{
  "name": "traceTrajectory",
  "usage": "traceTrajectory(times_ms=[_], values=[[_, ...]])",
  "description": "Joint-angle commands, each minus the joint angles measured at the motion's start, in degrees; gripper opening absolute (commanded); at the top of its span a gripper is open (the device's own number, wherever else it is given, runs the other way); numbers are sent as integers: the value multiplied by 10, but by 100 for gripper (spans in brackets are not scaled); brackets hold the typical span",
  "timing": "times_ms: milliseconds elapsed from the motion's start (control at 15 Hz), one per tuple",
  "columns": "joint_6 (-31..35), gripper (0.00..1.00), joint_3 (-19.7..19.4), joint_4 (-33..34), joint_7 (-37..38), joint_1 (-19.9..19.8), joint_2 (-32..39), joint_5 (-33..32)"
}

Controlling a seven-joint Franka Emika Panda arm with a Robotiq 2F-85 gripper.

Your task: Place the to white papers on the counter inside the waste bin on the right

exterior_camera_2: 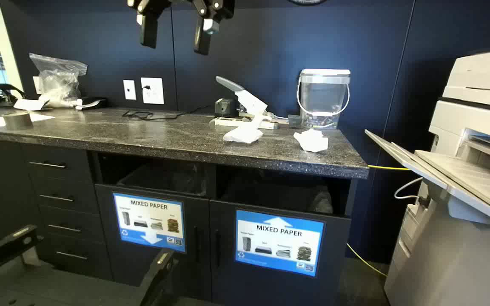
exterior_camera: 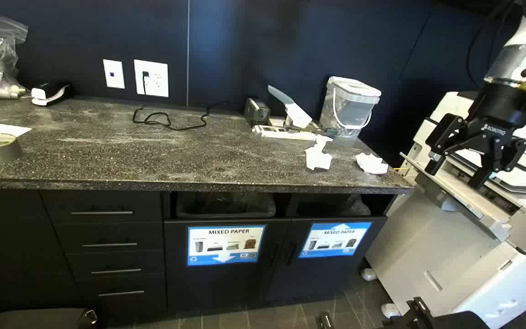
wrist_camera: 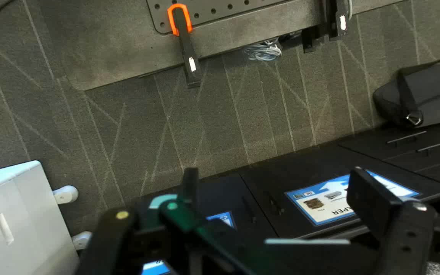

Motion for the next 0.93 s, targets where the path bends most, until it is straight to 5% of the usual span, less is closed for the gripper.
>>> traceTrajectory(times_ms=[0, 333, 867], values=[[-1, 100, 8, 3, -4, -8, 1, 4], [-1, 100, 8, 6, -4, -8, 1, 4], [244, 100, -16, 18, -132, -2, 142, -76]])
